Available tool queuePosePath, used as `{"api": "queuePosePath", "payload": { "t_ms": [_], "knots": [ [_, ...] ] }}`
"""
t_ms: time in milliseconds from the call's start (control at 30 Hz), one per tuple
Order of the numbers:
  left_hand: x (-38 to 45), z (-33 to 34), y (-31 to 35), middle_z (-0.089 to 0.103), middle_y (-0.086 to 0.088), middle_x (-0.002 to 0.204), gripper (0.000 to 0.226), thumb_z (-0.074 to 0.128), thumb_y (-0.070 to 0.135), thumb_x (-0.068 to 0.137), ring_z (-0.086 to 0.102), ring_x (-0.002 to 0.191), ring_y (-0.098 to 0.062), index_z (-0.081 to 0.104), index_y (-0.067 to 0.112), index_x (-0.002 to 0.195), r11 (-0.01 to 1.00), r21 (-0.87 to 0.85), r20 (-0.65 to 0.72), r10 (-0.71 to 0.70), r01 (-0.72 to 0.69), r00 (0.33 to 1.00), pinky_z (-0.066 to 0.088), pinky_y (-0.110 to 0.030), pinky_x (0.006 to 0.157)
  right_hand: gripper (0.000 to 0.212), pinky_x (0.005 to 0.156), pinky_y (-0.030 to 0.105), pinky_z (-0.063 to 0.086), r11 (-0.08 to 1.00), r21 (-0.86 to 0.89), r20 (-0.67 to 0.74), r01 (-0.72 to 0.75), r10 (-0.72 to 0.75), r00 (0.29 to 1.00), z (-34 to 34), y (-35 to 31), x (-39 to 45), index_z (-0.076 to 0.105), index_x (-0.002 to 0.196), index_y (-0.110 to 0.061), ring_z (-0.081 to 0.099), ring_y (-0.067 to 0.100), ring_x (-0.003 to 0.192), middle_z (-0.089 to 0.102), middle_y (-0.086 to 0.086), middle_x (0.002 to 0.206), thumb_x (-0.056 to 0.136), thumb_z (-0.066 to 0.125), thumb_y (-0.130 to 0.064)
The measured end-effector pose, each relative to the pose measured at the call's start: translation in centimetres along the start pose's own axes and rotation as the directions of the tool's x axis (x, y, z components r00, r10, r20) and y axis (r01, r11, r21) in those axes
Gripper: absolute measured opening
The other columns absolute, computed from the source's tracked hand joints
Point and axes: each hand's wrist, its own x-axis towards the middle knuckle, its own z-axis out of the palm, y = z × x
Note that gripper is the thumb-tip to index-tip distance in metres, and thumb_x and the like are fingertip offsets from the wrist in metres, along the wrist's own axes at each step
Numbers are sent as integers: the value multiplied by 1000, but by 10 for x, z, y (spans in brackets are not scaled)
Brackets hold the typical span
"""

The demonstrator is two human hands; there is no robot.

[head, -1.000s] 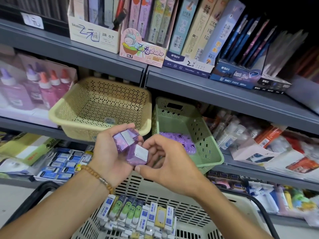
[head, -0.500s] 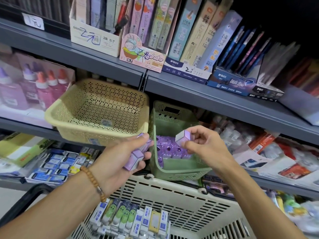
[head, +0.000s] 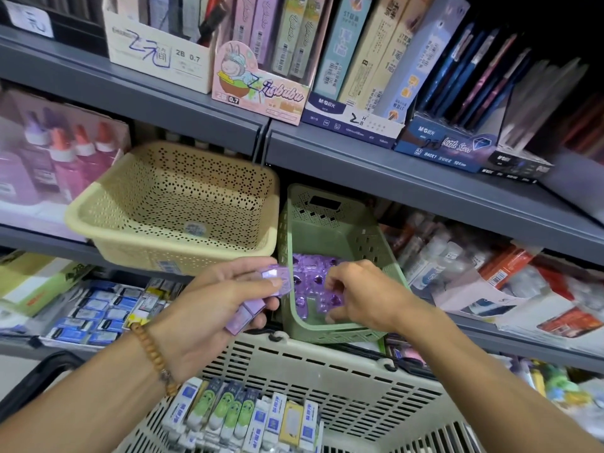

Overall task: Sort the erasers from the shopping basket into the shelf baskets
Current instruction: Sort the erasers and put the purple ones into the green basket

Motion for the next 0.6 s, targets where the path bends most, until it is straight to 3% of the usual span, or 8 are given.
{"api": "queuePosePath", "payload": {
  "t_ms": [167,333,467,533,600],
  "knots": [
    [1,-3,-2,67,-14,81,50,69,3,63,61,59,-14,68,4,113,1000,-2,12,-12,12,1000,44,-20,42,32,86,34,53,999,-37,59,33,-31,998,2,-4,8,69,104,-20,62,19,92,64,0,105,76,83,-27],
    [0,-4,-3,70,-13,86,49,68,4,64,62,61,-15,68,7,112,1000,9,24,5,-5,1000,45,-21,42,26,84,33,54,1000,19,39,16,-17,999,4,-2,11,69,102,-16,64,21,89,66,2,103,78,79,-16],
    [-1,-3,-3,74,-12,96,44,68,11,70,62,61,-14,67,5,113,1000,0,17,-27,27,1000,44,-21,41,25,78,27,49,1000,10,-57,4,-3,998,0,-2,3,68,103,-20,59,17,84,65,-2,96,81,76,-28],
    [0,-2,-3,73,-12,93,43,68,14,71,61,58,-15,67,2,112,998,-32,20,-52,52,998,43,-21,39,18,72,25,48,977,209,-171,45,-9,985,-4,-8,-6,69,98,-25,61,11,74,67,-8,89,82,76,-32],
    [0,-1,-3,72,-13,88,43,68,16,71,61,56,-15,67,1,111,996,-55,18,-70,71,997,42,-21,38,17,66,22,48,858,494,-244,141,-19,970,-11,-20,-16,70,99,-26,64,7,69,70,-9,90,83,76,-26]
  ]
}}
